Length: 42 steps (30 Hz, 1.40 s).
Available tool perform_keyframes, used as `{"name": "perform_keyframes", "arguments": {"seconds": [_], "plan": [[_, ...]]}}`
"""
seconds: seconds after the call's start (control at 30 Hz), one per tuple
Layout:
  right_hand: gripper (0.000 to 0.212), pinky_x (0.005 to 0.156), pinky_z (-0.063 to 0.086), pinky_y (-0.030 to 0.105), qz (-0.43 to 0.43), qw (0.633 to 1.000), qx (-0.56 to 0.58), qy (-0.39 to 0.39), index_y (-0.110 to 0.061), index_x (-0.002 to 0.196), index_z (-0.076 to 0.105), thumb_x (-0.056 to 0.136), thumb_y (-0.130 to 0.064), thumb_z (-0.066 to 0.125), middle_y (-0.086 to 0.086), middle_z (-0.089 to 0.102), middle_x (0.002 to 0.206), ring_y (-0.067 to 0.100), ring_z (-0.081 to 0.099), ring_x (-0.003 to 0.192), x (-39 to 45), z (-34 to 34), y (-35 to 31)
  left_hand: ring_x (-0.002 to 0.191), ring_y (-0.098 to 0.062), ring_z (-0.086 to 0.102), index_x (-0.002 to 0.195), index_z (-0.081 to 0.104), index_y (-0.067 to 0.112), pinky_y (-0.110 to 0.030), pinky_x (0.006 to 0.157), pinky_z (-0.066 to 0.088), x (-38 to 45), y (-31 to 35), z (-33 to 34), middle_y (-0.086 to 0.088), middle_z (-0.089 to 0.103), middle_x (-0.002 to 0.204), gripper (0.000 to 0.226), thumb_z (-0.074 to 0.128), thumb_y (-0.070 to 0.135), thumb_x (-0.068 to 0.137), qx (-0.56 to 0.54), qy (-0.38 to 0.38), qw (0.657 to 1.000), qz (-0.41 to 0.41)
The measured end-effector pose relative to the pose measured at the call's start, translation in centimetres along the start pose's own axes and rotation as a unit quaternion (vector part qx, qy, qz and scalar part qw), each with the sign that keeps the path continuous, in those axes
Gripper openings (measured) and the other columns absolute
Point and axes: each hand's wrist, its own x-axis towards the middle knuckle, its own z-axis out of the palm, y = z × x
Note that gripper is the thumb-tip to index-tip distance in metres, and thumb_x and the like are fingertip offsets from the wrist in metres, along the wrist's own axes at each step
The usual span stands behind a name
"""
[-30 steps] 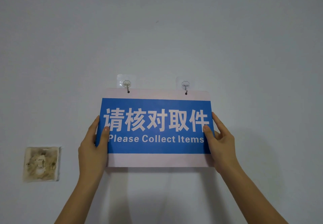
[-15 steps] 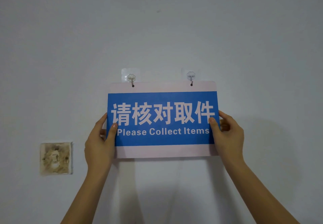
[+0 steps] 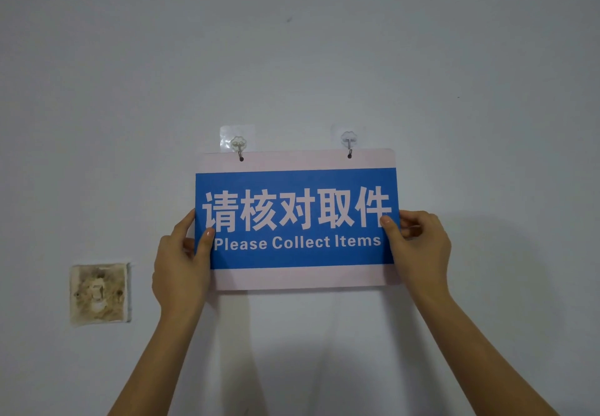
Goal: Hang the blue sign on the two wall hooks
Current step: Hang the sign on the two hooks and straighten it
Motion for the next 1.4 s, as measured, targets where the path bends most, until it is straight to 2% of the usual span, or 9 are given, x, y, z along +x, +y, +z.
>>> {"name": "perform_keyframes", "arguments": {"seconds": [0.13,0.3,0.63,0.83,0.93,1.0,1.13,1.3,1.4], "plan": [[0.024,0.058,0.037,0.008,0.011,1.0,0.007,-0.011,-0.008,0.1,0.062,0.085,-0.025,0.068,-0.002,0.062,0.089,-0.002,0.055,0.068,0.1,-0.2,0.1,0.084,-0.016,0.052,0.136,0.045,0.031,-0.039,0.071,0.047,-0.2,0.2,-0.2,0.002,0.052,0.097,0.047,0.05,0.044,0.09,0.032,0.011,0.999,0.006],[0.022,0.058,0.038,0.003,0.014,1.0,-0.001,-0.023,-0.006,0.101,0.066,0.084,-0.019,0.069,-0.004,0.062,0.083,-0.004,0.055,0.067,0.2,-0.6,0.3,0.084,-0.015,0.055,0.132,0.049,0.032,-0.036,0.068,0.045,-0.2,0.0,-0.4,-0.003,0.062,0.103,0.044,0.051,0.045,0.09,0.059,0.011,0.998,0.003],[0.023,0.063,0.04,0.007,0.024,0.999,-0.006,-0.038,-0.006,0.104,0.069,0.086,-0.02,0.067,0.0,0.065,0.088,-0.005,0.056,0.072,-0.7,-1.3,1.4,0.09,-0.024,0.062,0.128,0.058,0.022,-0.04,0.076,0.048,-0.8,-0.5,-0.7,-0.012,0.066,0.108,0.04,0.059,0.031,0.089,0.037,0.014,0.999,-0.006],[0.018,0.064,0.04,0.006,0.04,0.998,-0.016,-0.048,-0.006,0.101,0.071,0.084,-0.014,0.068,-0.002,0.066,0.082,-0.004,0.059,0.066,-1.7,-1.6,2.1,0.084,-0.016,0.058,0.122,0.064,0.014,-0.032,0.081,0.046,-1.9,-1.1,-1.3,-0.014,0.07,0.105,0.035,0.062,0.021,0.088,0.018,0.006,1.0,-0.012],[0.016,0.062,0.039,0.001,0.045,0.997,-0.026,-0.053,-0.007,0.098,0.072,0.083,-0.012,0.069,-0.004,0.065,0.076,-0.007,0.061,0.062,-2.1,-1.8,2.3,0.085,-0.017,0.06,0.12,0.065,0.012,-0.033,0.085,0.048,-2.5,-1.3,-1.5,-0.013,0.07,0.104,0.035,0.064,0.02,0.087,-0.001,0.004,1.0,-0.029],[0.015,0.062,0.039,0.004,0.052,0.997,-0.026,-0.055,-0.007,0.097,0.072,0.082,-0.011,0.07,-0.008,0.063,0.072,-0.006,0.061,0.061,-2.4,-1.9,2.4,0.087,-0.02,0.063,0.119,0.066,0.011,-0.033,0.087,0.048,-2.8,-1.5,-1.6,-0.012,0.07,0.104,0.034,0.065,0.018,0.086,-0.017,0.002,0.999,-0.039],[0.012,0.06,0.038,0.004,0.056,0.996,-0.033,-0.055,-0.009,0.093,0.073,0.081,-0.011,0.07,-0.016,0.061,0.068,-0.021,0.057,0.064,-3.0,-2.1,3.0,0.091,-0.022,0.066,0.115,0.068,0.008,-0.029,0.087,0.047,-3.2,-1.9,-1.8,-0.012,0.071,0.105,0.031,0.066,0.015,0.084,-0.029,-0.005,0.998,-0.047],[0.014,0.061,0.041,-0.006,0.049,0.997,-0.048,-0.048,-0.007,0.094,0.075,0.081,-0.012,0.071,-0.002,0.069,0.075,-0.011,0.061,0.064,-3.1,-2.2,3.2,0.085,-0.018,0.061,0.112,0.068,0.003,-0.029,0.088,0.046,-3.4,-2.3,-1.7,-0.015,0.071,0.106,0.03,0.067,0.011,0.083,-0.018,0.002,0.999,-0.046],[0.01,0.063,0.041,-0.005,0.042,0.997,-0.047,-0.042,-0.008,0.091,0.074,0.081,-0.01,0.071,-0.002,0.067,0.073,-0.017,0.059,0.066,-3.3,-2.1,3.2,0.085,-0.02,0.062,0.111,0.068,0.003,-0.031,0.087,0.047,-3.5,-2.7,-1.7,-0.016,0.071,0.104,0.029,0.067,0.012,0.083,-0.012,0.005,0.999,-0.041]]}}
